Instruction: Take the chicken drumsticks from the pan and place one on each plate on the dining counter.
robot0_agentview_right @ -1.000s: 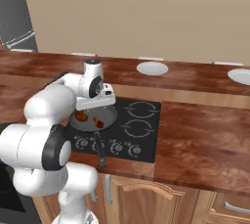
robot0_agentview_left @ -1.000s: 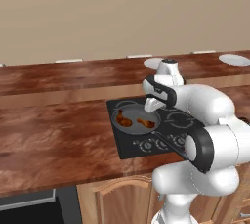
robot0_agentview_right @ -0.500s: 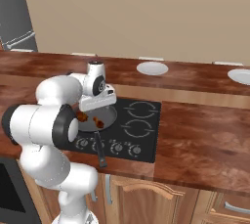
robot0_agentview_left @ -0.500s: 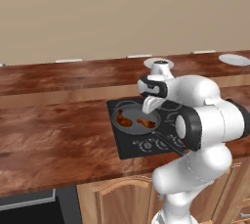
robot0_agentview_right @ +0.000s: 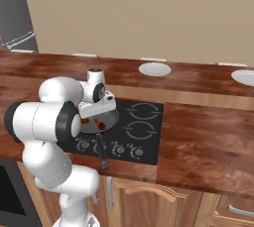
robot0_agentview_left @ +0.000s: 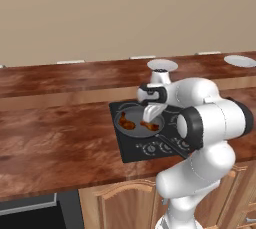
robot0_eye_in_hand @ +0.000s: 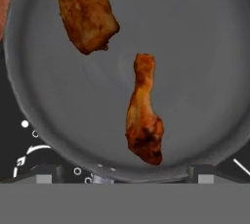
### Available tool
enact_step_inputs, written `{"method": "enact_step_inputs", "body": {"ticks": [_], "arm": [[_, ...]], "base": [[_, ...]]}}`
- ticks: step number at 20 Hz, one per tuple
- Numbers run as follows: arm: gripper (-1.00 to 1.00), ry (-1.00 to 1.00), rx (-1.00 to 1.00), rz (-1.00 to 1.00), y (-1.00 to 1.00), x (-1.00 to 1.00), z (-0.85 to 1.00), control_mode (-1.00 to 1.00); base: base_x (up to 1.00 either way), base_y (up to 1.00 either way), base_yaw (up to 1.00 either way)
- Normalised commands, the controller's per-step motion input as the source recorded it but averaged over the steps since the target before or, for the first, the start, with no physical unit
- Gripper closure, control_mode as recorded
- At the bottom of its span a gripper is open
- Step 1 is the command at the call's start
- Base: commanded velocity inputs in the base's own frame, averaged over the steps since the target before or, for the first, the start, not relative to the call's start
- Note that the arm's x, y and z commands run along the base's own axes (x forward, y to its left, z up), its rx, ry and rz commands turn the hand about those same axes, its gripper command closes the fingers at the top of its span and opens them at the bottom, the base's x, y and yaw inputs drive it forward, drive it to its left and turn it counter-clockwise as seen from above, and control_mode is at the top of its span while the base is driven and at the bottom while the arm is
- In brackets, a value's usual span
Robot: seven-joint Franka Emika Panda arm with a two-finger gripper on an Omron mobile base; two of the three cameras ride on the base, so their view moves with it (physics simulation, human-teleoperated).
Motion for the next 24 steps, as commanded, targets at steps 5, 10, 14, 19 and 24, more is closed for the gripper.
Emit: {"method": "enact_step_inputs", "body": {"ticks": [5,10,14,19,24], "arm": [[-1.0,0.0,0.0,0.01,0.13,0.0,-0.33,-1.0],[-1.0,0.0,0.0,0.0,0.09,0.08,-0.31,-1.0],[-1.0,0.0,0.0,0.0,0.0,0.1,-0.22,-1.0],[-1.0,0.0,0.0,0.01,0.0,0.06,-0.13,-1.0],[-1.0,0.0,0.0,0.02,0.0,0.0,-0.12,-1.0]], "base": [[0.0,0.0,0.0],[0.0,0.0,0.0],[0.0,0.0,0.0],[0.0,0.0,0.0],[0.0,0.0,0.0]]}}
